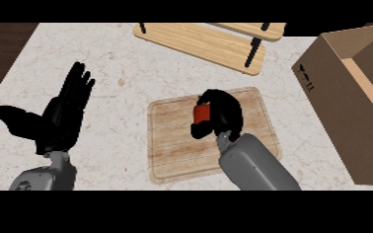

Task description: Pick the bell pepper from the cutting board and place it in the cardboard box

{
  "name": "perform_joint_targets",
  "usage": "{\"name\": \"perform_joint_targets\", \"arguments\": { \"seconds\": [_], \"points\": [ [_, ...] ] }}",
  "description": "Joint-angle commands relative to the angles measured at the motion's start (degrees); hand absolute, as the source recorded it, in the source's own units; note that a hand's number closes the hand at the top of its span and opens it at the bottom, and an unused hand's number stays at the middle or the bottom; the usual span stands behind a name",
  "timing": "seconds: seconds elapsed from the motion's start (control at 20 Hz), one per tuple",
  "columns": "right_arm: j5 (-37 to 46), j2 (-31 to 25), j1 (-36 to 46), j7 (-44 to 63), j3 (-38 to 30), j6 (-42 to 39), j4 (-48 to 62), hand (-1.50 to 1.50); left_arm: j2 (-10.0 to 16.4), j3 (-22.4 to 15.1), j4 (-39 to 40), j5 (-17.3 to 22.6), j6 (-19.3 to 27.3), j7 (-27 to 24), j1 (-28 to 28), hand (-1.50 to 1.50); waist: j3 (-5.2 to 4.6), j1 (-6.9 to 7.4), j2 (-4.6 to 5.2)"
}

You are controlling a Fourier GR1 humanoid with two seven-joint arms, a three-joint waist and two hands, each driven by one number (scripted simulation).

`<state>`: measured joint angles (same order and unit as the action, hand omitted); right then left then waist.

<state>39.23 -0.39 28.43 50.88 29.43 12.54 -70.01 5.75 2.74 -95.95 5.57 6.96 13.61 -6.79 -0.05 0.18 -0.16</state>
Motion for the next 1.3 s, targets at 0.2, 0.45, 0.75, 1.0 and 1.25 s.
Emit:
{"name": "perform_joint_targets", "arguments": {
  "seconds": [0.2, 0.45, 0.75, 1.0, 1.25],
  "points": [
    [7.7, 0.0, 0.9, -2.9, 4.1, -3.0, -0.6, 1.50, 0.6, 0.3, -4.2, 0.8, -0.7, 3.0, 2.3, 0.00, 0.06, 0.40, 0.10],
    [11.6, -4.1, -2.1, -6.9, 16.8, -12.2, -10.5, 1.50, -0.1, 0.3, -0.6, 0.7, -1.8, -1.4, 2.7, 0.00, 0.01, -0.41, -0.15],
    [17.4, -8.2, -5.7, -4.0, 20.5, -17.5, -27.4, 1.50, 1.3, 2.7, 1.1, 1.1, -1.0, 0.5, -0.7, 0.00, 0.03, -0.93, -0.09],
    [18.2, -8.9, -3.0, -2.3, 16.6, -26.9, -37.8, 1.50, -0.9, 0.7, 3.0, -0.2, -1.2, -3.3, 0.5, 0.00, 0.03, -0.58, 0.03],
    [23.7, -3.0, -0.8, 6.8, 10.6, -21.8, -45.2, 1.50, 2.2, 2.3, -0.4, 0.6, -1.9, 0.9, 0.4, 0.00, 0.07, -0.66, -0.25]
  ]
}}
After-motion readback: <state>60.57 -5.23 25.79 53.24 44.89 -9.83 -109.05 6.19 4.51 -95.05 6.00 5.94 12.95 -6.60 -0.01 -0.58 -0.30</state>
